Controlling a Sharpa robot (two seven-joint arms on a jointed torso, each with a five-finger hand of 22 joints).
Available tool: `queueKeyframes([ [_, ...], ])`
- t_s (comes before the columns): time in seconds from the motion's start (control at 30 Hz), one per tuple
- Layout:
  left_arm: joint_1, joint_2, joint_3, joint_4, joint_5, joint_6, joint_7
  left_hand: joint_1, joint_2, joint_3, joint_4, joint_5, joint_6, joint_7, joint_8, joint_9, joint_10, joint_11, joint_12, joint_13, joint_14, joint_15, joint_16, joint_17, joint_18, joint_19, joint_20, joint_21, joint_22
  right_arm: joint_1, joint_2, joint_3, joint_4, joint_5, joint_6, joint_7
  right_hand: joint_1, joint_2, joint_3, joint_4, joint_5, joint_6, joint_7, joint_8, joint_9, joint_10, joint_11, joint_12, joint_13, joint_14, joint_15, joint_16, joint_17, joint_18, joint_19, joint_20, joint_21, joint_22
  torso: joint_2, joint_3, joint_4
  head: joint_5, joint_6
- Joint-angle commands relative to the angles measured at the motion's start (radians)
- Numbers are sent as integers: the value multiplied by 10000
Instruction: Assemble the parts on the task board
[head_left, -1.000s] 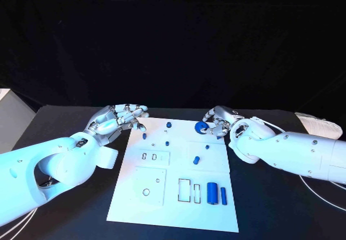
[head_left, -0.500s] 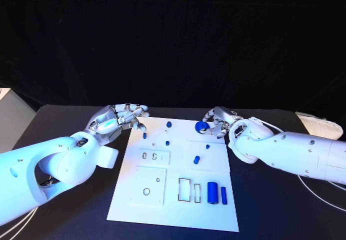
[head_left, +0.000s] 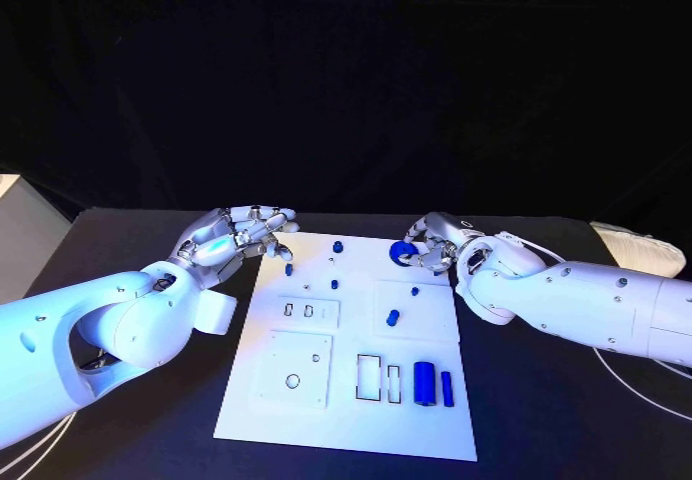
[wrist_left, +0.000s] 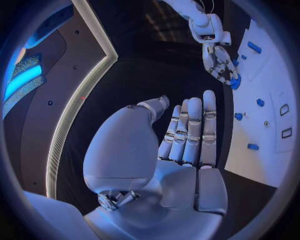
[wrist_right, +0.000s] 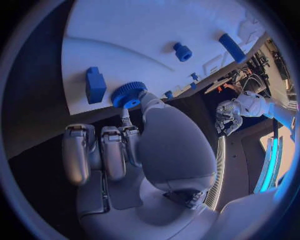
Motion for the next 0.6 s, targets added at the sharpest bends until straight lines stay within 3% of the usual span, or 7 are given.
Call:
queueKeyframes([
  [0.03, 9, 18, 8, 13, 36, 172, 39, -76, -9, -14, 69, -6, -97, 10, 63, 9, -44, -1, 64, 17, -62, -11, 38, -9, 119, -74, -9, 60, 17, -47, 7, -27, 28, -5, 116, 110, 261, 280, 538, -56, -642, 206, -40, 109, 19, 295, -59, 35, 1864, 988, -50, 29, 2409, -168, 491, -6, -24, 1573, -1, 0, -1, -17, -11],
  [0.07, 9, 17, 8, 14, 36, 173, 39, -76, -9, -14, 69, -6, -97, 10, 63, 9, -44, -1, 64, 17, -62, -11, 38, -9, 119, -74, -9, 60, 17, -47, 7, -27, 34, -29, 81, 125, 314, 261, 731, -69, -823, 238, -51, 116, 8, 296, -61, 34, 1867, 990, -64, 31, 2415, -170, 495, -18, -17, 1586, -3, -1, 0, -22, -10],
  [0.27, 9, 18, 8, 15, 36, 178, 38, -76, -9, -14, 69, -6, -97, 10, 63, 9, -44, -1, 64, 17, -62, -11, 38, -9, 119, -74, -9, 60, 17, -50, 2, -27, 115, -310, -303, 210, 573, 123, 1437, -292, -869, 449, -130, 240, 21, 308, -132, 37, 1884, 993, -123, 34, 2428, -175, 503, -64, -6, 1615, -5, -3, 5, -16, 0],
  [0.6, 8, 8, 7, 21, 36, 188, 35, -91, 11, -4, 91, -6, -109, 9, 69, 16, -59, 0, 75, 26, -67, -7, 51, -18, 119, -93, -4, 80, 29, -41, -77, -6, 585, -683, -1144, 381, 415, -114, 1655, -306, -929, 594, -188, 365, 59, 341, -180, 59, 1913, 988, -163, 27, 2409, -184, 522, -99, 21, 1655, -25, -19, -22, 20, 39],
])
